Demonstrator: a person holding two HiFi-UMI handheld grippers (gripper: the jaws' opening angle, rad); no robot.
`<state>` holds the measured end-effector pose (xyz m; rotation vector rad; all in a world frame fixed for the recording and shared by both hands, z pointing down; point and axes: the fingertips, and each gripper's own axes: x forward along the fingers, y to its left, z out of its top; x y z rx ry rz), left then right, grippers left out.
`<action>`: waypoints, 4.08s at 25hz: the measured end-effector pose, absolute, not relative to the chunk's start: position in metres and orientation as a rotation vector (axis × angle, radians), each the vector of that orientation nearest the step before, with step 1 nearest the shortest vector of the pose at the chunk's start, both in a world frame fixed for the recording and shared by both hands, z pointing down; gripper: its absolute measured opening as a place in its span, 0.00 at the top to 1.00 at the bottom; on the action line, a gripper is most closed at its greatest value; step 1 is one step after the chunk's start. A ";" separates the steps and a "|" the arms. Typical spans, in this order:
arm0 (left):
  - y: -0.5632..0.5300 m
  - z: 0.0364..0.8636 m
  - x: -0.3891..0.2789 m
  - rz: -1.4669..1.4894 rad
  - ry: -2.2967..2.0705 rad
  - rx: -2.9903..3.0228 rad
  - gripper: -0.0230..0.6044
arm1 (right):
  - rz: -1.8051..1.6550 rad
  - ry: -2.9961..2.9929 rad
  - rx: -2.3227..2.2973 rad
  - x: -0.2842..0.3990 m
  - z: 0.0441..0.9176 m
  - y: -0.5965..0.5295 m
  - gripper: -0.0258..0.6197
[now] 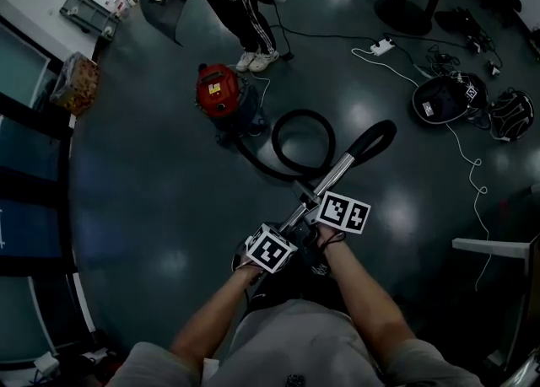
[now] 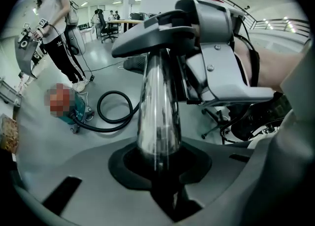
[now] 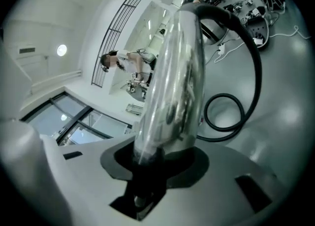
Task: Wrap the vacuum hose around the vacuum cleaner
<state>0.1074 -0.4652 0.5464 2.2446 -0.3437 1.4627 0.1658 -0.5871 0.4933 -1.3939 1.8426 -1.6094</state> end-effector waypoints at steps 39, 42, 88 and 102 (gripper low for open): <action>-0.603 0.550 0.012 1.273 -0.081 2.358 0.51 | -1.671 1.956 -1.715 0.181 0.544 -0.772 0.83; -0.609 0.547 0.036 1.283 -0.118 2.352 0.51 | -1.669 2.036 -1.674 0.196 0.547 -0.772 0.84; -0.703 0.515 0.293 2.096 0.511 2.744 0.51 | -0.936 4.098 -0.538 0.300 0.570 -0.682 0.84; -0.755 0.544 0.276 1.946 0.709 2.709 0.55 | -0.872 4.304 -0.317 0.283 0.549 -0.736 0.84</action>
